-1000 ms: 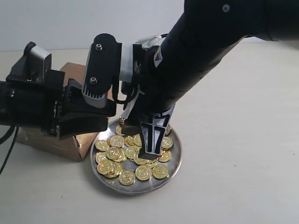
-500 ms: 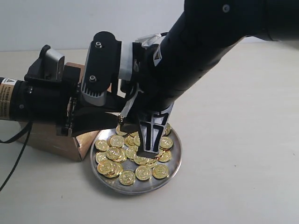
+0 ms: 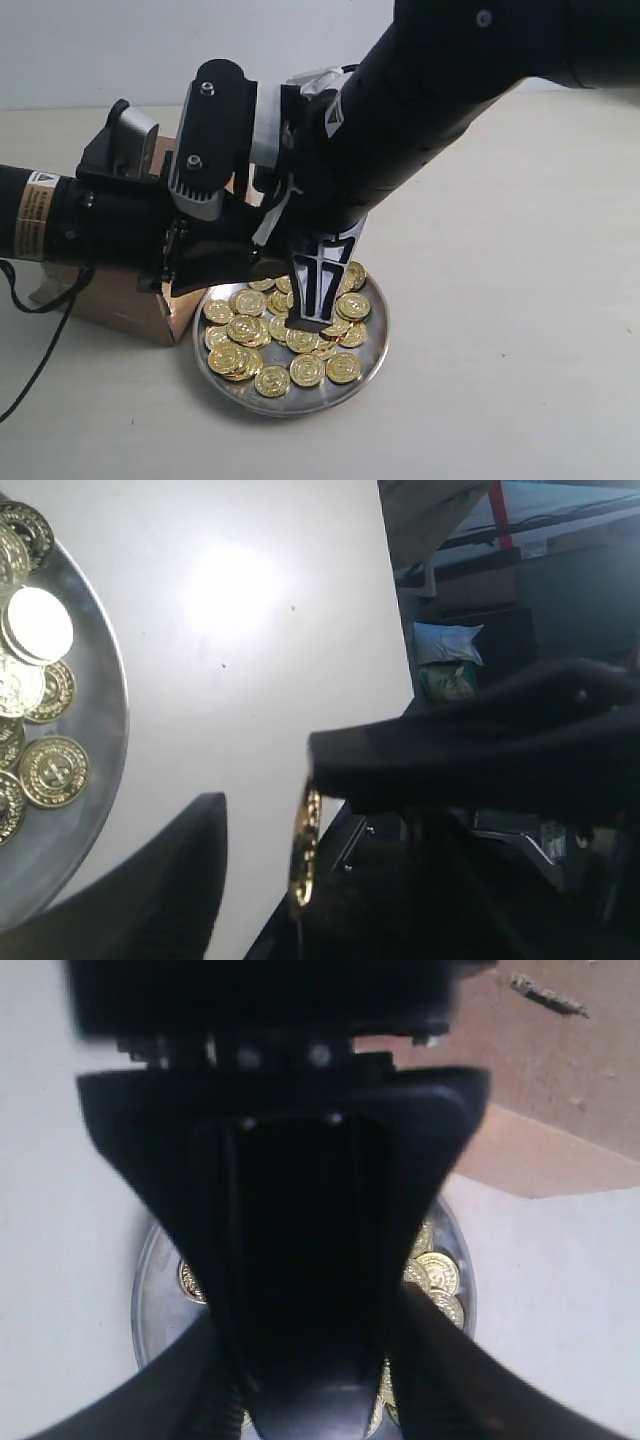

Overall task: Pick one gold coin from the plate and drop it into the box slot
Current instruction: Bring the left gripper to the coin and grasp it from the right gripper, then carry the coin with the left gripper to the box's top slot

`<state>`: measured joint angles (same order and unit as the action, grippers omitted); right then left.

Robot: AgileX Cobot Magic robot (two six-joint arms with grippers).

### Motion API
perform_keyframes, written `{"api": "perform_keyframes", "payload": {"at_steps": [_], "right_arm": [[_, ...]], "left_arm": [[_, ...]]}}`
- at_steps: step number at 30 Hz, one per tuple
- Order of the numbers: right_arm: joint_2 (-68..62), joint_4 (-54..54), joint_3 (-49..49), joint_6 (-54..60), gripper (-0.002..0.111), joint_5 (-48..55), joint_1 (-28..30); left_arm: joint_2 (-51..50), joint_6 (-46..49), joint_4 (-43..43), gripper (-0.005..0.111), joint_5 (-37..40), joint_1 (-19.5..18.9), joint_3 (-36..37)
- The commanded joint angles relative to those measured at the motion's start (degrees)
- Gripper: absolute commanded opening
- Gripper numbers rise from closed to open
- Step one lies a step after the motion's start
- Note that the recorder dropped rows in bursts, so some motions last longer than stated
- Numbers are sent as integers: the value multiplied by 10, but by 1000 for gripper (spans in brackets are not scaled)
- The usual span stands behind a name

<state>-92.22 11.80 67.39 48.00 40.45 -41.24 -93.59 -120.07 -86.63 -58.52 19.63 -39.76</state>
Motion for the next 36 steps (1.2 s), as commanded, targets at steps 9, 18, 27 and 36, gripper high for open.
{"api": "perform_keyframes", "payload": {"at_steps": [9, 18, 27, 36], "right_arm": [[5, 3, 5, 0, 26, 1, -1], [5, 2, 5, 0, 26, 1, -1], [5, -13, 5, -35, 62, 1, -1], [21, -185, 5, -285, 47, 72, -1]], "left_arm": [[-1, -4, -16, 42, 12, 10, -25], [-1, 7, -10, 0, 14, 10, -25], [-1, 16, -6, 0, 16, 10, -26], [17, -17, -130, 0, 108, 9, -80]]}}
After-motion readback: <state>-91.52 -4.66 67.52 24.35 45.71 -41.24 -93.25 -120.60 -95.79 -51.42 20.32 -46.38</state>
